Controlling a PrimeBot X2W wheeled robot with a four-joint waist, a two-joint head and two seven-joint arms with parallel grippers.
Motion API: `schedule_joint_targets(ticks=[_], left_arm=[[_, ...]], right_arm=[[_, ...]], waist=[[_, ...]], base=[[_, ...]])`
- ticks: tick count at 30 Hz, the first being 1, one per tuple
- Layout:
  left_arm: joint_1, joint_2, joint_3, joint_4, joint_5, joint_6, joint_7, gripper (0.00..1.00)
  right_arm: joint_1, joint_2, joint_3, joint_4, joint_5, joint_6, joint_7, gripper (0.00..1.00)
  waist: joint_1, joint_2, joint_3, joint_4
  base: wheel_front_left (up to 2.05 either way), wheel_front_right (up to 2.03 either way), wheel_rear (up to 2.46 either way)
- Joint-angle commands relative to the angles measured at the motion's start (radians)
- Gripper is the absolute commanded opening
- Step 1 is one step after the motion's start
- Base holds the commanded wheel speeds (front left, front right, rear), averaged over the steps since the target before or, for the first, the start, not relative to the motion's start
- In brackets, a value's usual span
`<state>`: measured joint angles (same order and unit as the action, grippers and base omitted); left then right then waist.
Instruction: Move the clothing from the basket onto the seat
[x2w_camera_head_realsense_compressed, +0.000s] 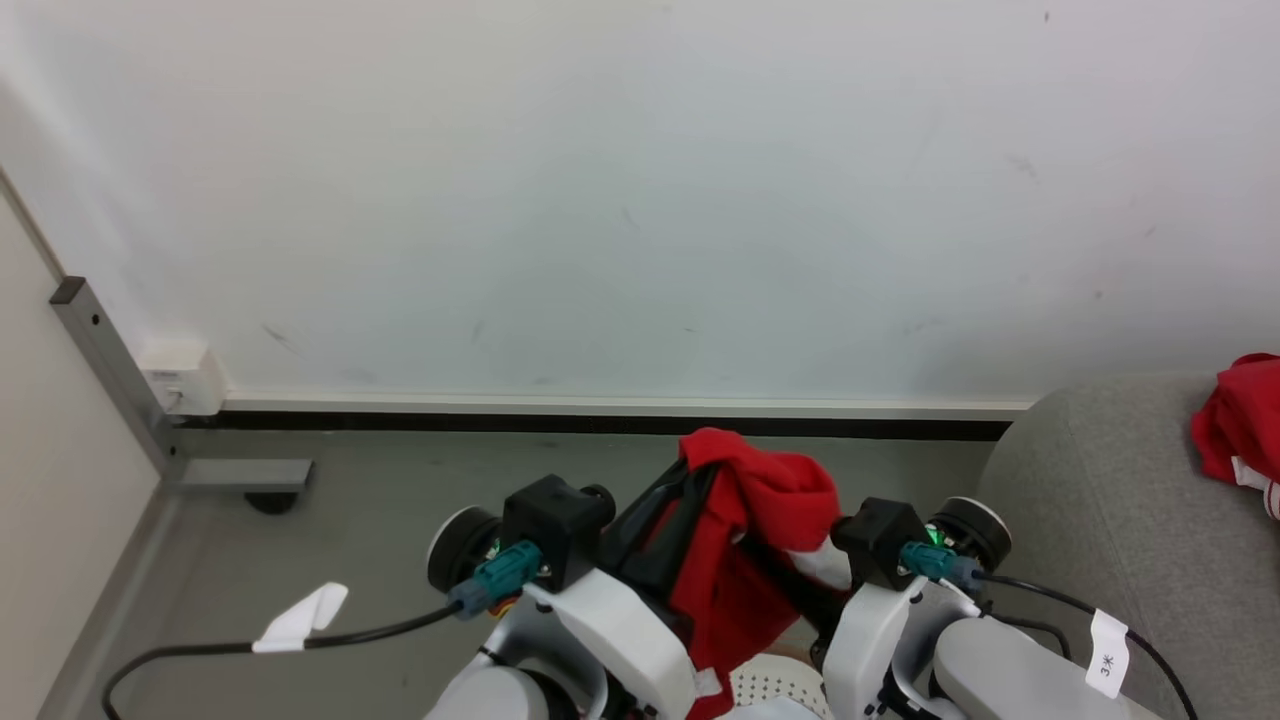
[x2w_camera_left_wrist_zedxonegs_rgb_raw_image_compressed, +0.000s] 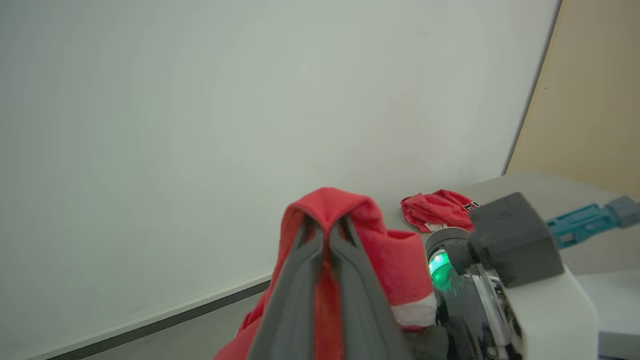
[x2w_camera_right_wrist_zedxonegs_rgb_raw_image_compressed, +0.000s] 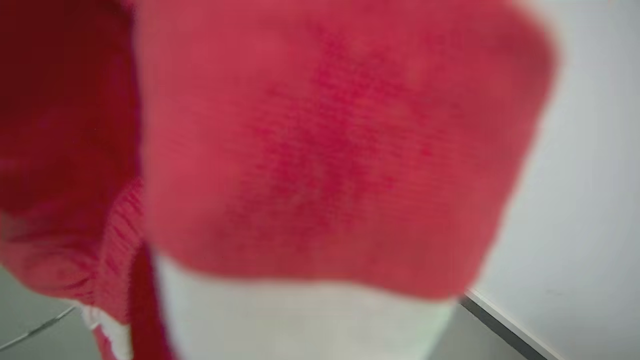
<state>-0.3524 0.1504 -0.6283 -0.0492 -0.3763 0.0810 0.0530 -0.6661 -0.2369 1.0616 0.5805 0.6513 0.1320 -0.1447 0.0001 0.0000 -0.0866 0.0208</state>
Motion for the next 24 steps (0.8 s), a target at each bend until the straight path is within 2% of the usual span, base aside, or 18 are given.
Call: schedule_joint_targets(ticks=[1, 8, 9, 10, 12, 17, 24], left_arm=[[-0.012, 0.002, 0.003, 0.013, -0.004, 0.006, -0.001, 0.0], [0.003, 0.017, 0.013, 0.05, -0.005, 0.014, -0.018, 0.01], [0.004, 0.018, 0.013, 0.053, -0.005, 0.015, -0.021, 0.12], [0.005, 0.019, 0.013, 0.056, -0.004, 0.017, -0.022, 0.38], [0.009, 0.022, 0.013, 0.062, -0.001, 0.02, -0.027, 1.0], [0.022, 0.026, 0.004, 0.076, 0.008, 0.028, -0.031, 1.0], [0.038, 0.021, -0.019, 0.103, 0.008, 0.015, -0.052, 1.0]], right_arm=[[-0.028, 0.006, 0.017, 0.028, 0.046, -0.003, -0.031, 0.0], [-0.053, -0.001, 0.059, 0.083, 0.158, -0.003, -0.08, 0.0], [-0.057, -0.004, 0.06, 0.086, 0.173, -0.003, -0.086, 0.0], [-0.058, -0.005, 0.059, 0.087, 0.19, -0.003, -0.09, 0.0], [-0.058, -0.004, 0.037, 0.093, 0.229, -0.003, -0.101, 0.0], [-0.077, 0.0, -0.019, 0.088, 0.311, -0.003, -0.114, 0.0], [-0.108, -0.01, -0.091, 0.092, 0.321, -0.003, -0.119, 0.0]], waist=[[-0.0001, 0.0, -0.002, 0.008], [-0.0001, 0.0, -0.003, 0.008], [-0.0001, 0.0, -0.004, 0.007], [-0.0001, 0.0, -0.004, 0.005], [-0.0001, 0.0, -0.004, -0.001], [-0.0001, 0.0, 0.001, -0.018], [-0.0001, 0.0, 0.009, -0.048]], base=[[0.0, 0.0, 0.0], [0.0, 0.0, 0.0], [0.0, 0.0, 0.0], [0.0, 0.0, 0.0], [0.0, 0.0, 0.0], [0.0, 0.0, 0.0], [0.0, 0.0, 0.0]])
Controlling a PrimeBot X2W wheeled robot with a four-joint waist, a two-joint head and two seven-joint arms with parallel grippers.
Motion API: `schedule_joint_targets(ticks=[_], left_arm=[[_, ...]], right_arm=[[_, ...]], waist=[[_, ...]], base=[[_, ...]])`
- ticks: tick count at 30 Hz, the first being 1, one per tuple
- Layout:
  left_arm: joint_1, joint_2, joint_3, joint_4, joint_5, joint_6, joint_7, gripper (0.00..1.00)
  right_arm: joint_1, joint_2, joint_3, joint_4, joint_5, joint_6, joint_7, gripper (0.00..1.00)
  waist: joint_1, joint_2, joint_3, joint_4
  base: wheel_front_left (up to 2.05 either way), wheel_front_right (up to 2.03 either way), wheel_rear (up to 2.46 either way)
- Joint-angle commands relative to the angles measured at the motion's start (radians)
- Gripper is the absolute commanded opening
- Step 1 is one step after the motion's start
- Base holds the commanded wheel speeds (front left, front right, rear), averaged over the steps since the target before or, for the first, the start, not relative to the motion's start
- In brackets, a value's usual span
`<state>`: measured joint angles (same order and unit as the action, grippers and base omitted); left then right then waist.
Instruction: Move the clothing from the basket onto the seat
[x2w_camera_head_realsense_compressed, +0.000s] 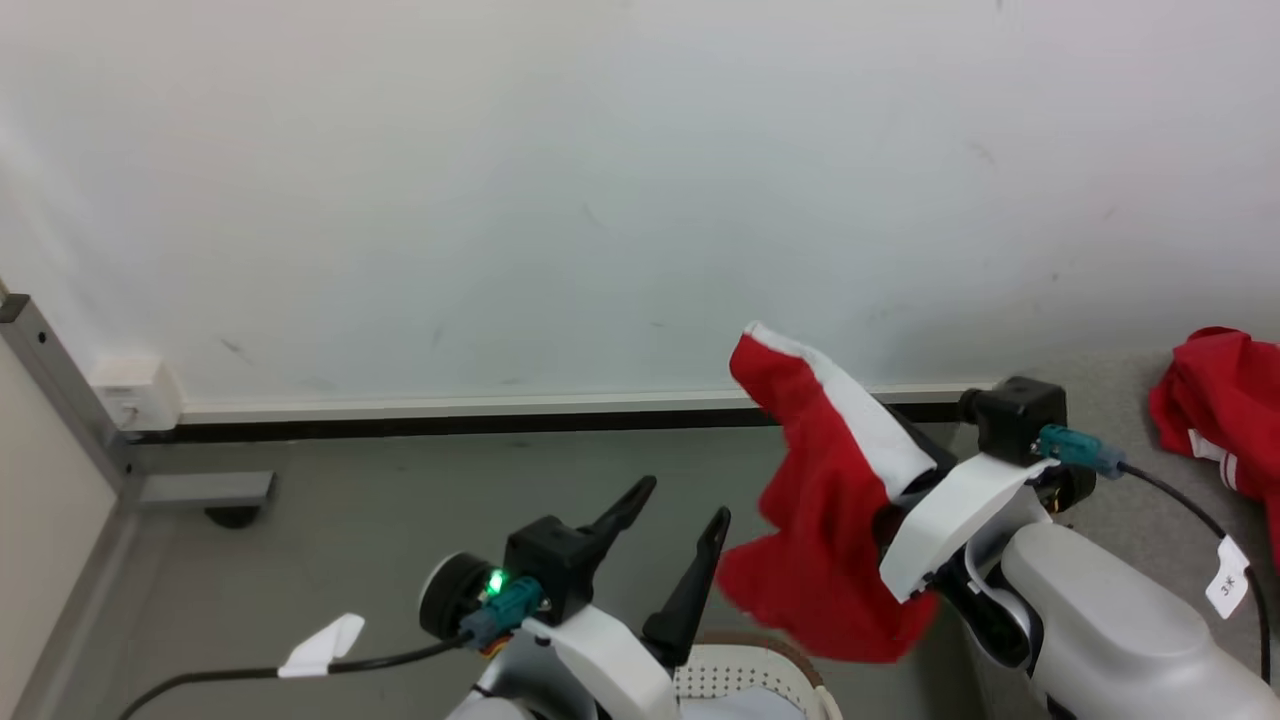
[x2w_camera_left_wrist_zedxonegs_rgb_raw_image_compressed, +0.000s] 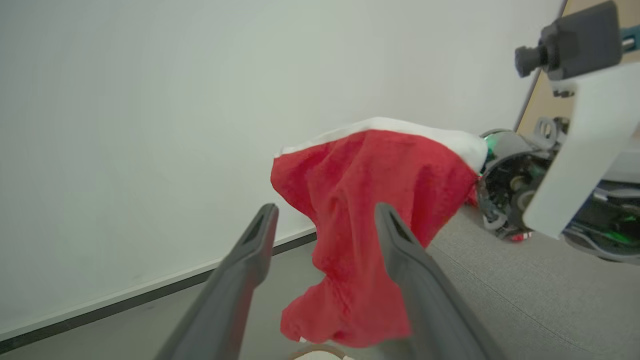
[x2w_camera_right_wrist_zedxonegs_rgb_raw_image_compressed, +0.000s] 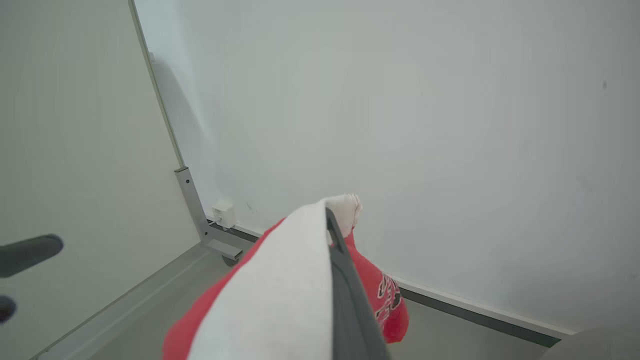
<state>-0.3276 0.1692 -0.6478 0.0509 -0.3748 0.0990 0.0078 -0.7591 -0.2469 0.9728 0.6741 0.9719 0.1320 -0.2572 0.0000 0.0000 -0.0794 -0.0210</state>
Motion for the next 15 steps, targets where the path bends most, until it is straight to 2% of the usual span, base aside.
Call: schedule_joint_targets(ticks=[1, 15], left_arm=[[0.017, 0.0, -0.005, 0.009, 0.004, -0.004, -0.009, 1.0], [0.021, -0.015, -0.023, 0.062, -0.003, -0.003, -0.052, 1.0]], right_arm=[[-0.02, -0.001, -0.012, -0.007, -0.003, -0.003, -0.006, 0.0], [-0.005, -0.064, -0.13, -0.108, -0.047, -0.003, -0.008, 0.0]], waist=[[0.0, 0.0, 0.004, -0.013], [0.0, 0.0, 0.018, -0.128]], base=[[0.0, 0.0, 0.0], [0.0, 0.0, 0.0]])
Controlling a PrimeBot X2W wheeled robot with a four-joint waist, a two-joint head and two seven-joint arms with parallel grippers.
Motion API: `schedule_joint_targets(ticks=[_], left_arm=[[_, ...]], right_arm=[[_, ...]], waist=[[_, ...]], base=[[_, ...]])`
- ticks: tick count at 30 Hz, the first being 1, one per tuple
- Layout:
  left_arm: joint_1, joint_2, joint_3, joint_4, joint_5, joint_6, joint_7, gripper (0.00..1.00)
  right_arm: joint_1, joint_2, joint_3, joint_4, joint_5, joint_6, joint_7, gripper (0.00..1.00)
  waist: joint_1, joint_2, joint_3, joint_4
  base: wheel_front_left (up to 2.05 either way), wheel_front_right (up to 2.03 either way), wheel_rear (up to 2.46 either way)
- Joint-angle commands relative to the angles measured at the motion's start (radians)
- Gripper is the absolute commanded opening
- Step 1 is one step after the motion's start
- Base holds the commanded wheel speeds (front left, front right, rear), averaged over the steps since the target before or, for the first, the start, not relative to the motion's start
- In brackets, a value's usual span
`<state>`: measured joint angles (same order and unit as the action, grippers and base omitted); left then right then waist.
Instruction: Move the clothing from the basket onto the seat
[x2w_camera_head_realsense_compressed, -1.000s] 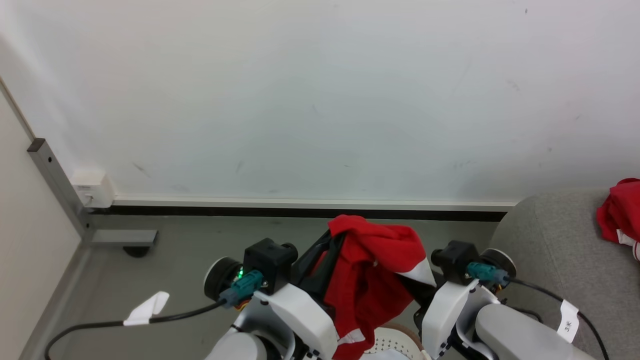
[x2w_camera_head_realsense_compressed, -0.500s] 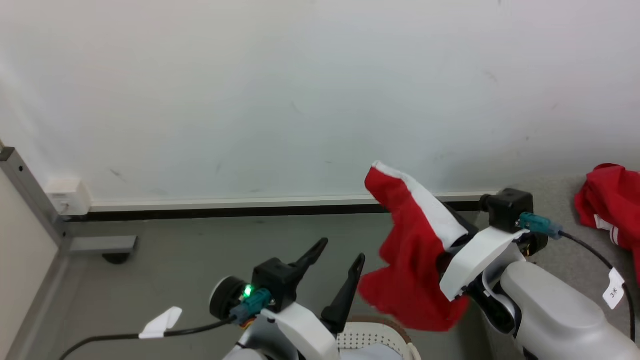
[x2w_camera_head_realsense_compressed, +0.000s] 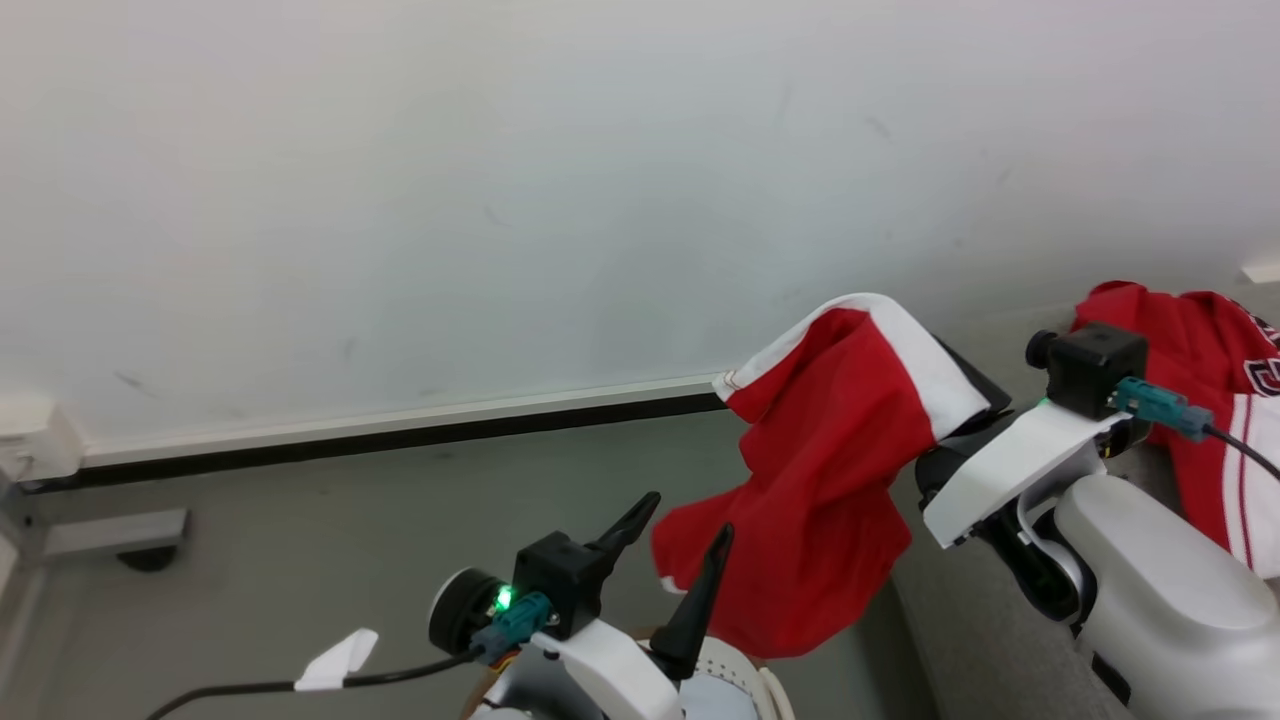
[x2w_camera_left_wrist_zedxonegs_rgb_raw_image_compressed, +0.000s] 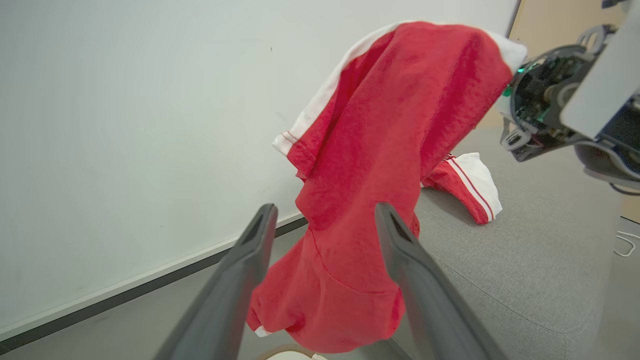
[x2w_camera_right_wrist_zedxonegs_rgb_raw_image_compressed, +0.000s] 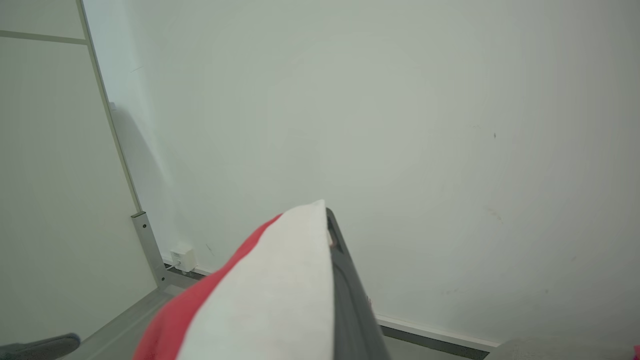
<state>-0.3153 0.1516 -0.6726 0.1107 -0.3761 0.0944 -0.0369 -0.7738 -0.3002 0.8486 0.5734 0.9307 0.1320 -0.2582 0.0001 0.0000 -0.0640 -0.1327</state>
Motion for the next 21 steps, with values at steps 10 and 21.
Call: schedule_joint_targets(ticks=[10, 21], left_arm=[[0.006, -0.006, -0.006, 0.009, -0.01, 0.003, -0.026, 1.0], [-0.007, -0.023, -0.03, 0.012, -0.01, 0.002, -0.038, 1.0]], right_arm=[[0.035, -0.073, -0.048, -0.088, -0.032, -0.002, 0.002, 0.0], [0.102, -0.153, -0.162, -0.202, -0.071, -0.002, 0.028, 0.0]], waist=[[-0.0001, 0.0, 0.022, -0.126], [-0.0001, 0.0, 0.054, -0.234]], base=[[0.0, 0.0, 0.0], [0.0, 0.0, 0.0]])
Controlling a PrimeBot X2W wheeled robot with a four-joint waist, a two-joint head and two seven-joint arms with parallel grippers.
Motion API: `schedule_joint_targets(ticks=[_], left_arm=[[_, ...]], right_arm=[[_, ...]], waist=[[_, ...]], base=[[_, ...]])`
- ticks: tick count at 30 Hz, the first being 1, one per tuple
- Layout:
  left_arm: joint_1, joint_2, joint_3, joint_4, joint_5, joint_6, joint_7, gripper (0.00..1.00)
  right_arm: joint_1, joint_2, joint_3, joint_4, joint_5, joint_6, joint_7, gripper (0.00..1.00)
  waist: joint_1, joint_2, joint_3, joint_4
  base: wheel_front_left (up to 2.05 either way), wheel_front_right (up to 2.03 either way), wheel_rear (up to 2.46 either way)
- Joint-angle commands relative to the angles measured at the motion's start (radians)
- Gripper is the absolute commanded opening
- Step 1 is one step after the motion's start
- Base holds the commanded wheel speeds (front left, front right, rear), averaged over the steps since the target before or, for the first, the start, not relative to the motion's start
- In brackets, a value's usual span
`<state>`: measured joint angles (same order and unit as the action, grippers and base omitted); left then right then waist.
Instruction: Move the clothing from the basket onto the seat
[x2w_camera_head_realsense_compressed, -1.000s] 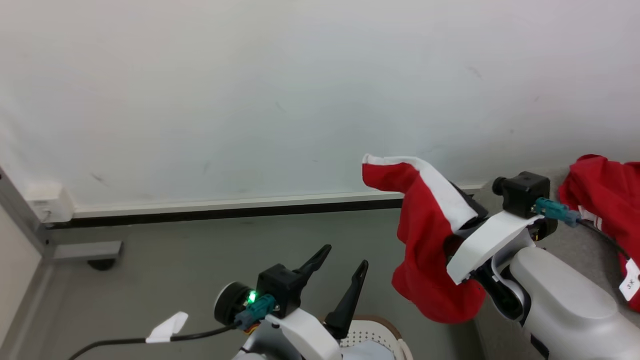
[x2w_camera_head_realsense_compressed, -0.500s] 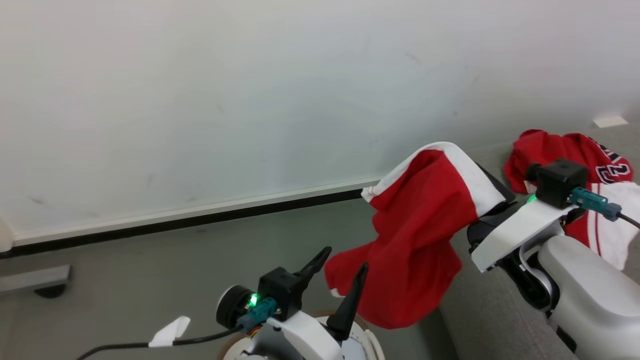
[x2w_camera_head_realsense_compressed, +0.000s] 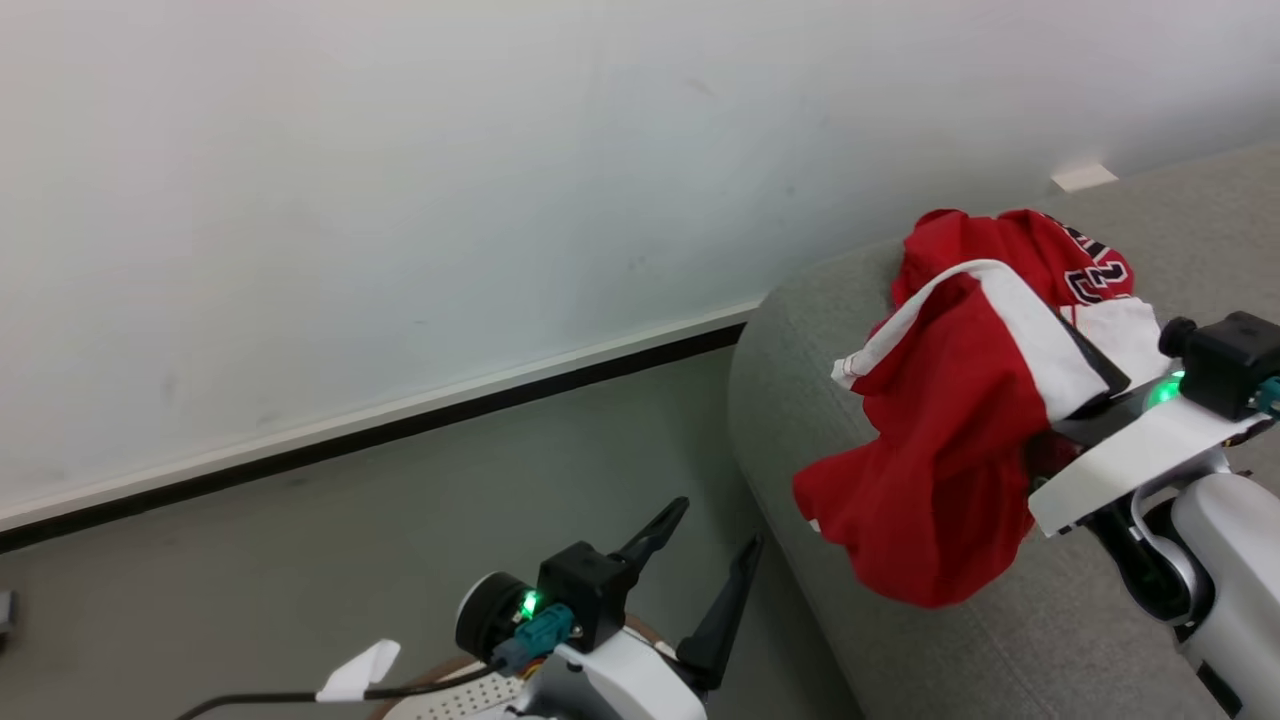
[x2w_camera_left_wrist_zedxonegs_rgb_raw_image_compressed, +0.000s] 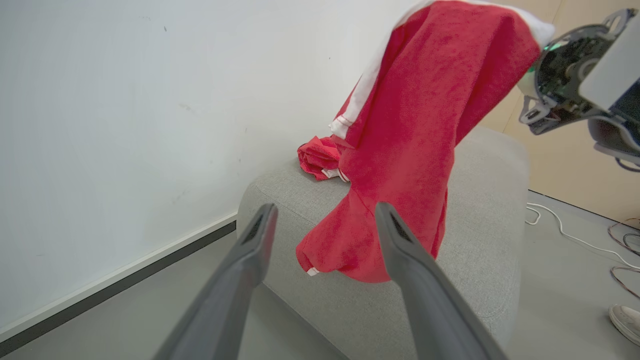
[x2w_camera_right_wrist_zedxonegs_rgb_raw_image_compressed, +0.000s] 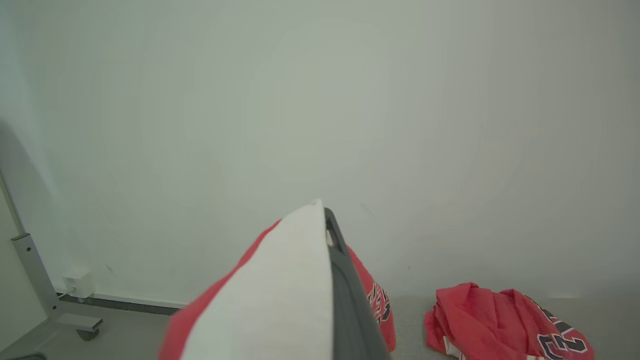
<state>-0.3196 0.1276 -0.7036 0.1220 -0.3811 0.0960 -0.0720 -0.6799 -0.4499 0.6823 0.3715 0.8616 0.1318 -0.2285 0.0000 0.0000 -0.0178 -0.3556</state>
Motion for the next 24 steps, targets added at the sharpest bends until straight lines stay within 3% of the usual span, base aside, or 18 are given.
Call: schedule_joint_targets(ticks=[1, 11, 16, 24], left_arm=[[-0.004, 0.001, 0.0, 0.001, -0.006, -0.001, -0.004, 1.0], [-0.036, -0.002, -0.017, -0.021, 0.005, -0.009, -0.001, 1.0], [-0.096, 0.012, -0.024, -0.052, 0.028, -0.024, 0.017, 1.0], [-0.212, 0.063, 0.006, -0.118, 0.055, -0.045, 0.052, 1.0]], right_arm=[[0.015, -0.007, -0.01, -0.01, -0.008, -0.002, 0.003, 0.0], [0.092, -0.005, -0.167, -0.093, -0.061, -0.002, 0.04, 0.0], [0.073, 0.022, -0.289, -0.118, -0.106, -0.002, 0.058, 0.0], [-0.139, 0.046, -0.563, -0.109, -0.203, -0.002, 0.121, 0.0]], waist=[[0.0, 0.0, 0.011, -0.018], [0.0, 0.0, 0.079, -0.023], [0.0, 0.0, 0.2, 0.013], [0.0, 0.0, 0.439, 0.061]], base=[[0.0, 0.0, 0.0], [0.0, 0.0, 0.0], [0.0, 0.0, 0.0], [0.0, 0.0, 0.0]])
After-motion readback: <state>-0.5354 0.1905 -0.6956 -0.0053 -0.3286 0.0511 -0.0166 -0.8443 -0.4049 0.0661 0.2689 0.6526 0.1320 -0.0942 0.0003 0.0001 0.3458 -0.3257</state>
